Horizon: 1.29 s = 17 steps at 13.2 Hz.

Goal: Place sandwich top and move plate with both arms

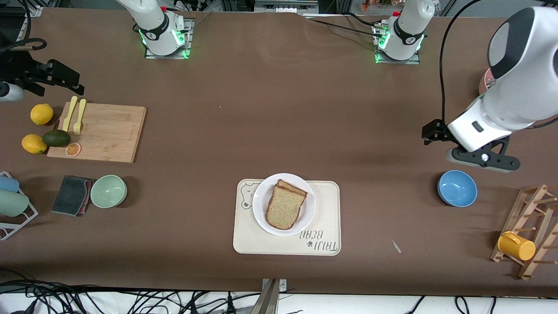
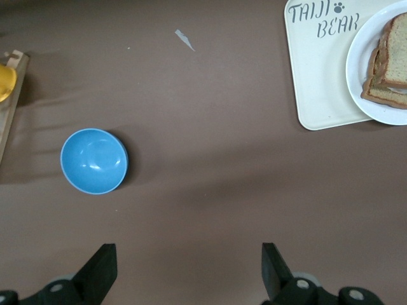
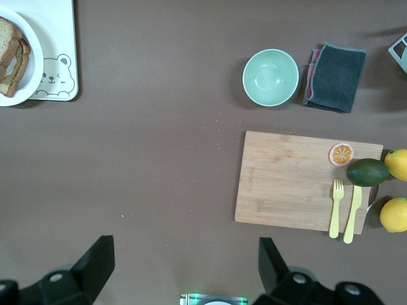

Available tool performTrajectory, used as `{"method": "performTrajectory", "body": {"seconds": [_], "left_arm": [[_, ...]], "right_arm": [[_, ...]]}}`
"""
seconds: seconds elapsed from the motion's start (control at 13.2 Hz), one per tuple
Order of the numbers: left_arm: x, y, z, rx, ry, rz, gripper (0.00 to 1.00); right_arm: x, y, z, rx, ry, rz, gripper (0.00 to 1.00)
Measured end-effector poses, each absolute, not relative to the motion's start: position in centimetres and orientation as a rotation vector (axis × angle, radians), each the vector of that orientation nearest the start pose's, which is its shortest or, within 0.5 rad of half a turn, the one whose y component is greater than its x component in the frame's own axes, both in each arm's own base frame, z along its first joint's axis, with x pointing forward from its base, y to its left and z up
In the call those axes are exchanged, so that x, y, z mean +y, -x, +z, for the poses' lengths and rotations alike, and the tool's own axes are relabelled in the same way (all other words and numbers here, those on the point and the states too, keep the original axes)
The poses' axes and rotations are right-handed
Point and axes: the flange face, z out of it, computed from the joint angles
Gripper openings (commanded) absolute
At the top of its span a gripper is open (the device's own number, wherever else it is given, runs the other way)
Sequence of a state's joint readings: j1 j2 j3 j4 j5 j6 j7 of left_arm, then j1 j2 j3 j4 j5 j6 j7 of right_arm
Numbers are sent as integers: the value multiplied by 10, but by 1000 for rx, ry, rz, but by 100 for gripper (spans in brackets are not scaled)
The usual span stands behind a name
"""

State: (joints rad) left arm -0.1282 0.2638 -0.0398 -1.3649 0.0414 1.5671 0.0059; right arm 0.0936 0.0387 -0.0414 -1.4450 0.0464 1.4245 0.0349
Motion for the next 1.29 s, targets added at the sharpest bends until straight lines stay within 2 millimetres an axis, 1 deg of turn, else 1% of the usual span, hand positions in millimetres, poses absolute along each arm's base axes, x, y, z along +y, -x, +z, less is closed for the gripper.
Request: {"method": "performTrajectory", "body": {"seconds": [0.15,0.3,0.38,0.45,0.61,0.76,0.91,0.99,1.14,1.29], "left_arm": [[-81,-621,578,182,3100,61,100],[-62,-621,583,86,3104,48,100],[-56,-621,585,67,3105,45,100],[-54,-619,587,59,3108,42,100],[-58,-611,593,48,3146,17,100],[-59,-593,599,40,3156,-16,100],[-57,-572,605,31,3154,-20,100],[-56,-565,607,24,3153,-16,100],[-52,-557,607,7,3152,0,100],[-47,-557,602,-39,3150,19,100]], "right_arm": [[35,-550,649,-36,3098,95,100],[35,-550,649,-35,3098,95,100],[35,-550,649,-34,3098,95,100],[35,-550,649,-34,3098,95,100],[35,-550,649,-34,3098,95,100],[35,-550,649,-34,3098,95,100],[35,-550,649,-33,3098,96,100],[35,-550,649,-33,3098,96,100],[35,-550,649,-33,3098,96,100],[35,-550,649,-33,3098,96,100]]}}
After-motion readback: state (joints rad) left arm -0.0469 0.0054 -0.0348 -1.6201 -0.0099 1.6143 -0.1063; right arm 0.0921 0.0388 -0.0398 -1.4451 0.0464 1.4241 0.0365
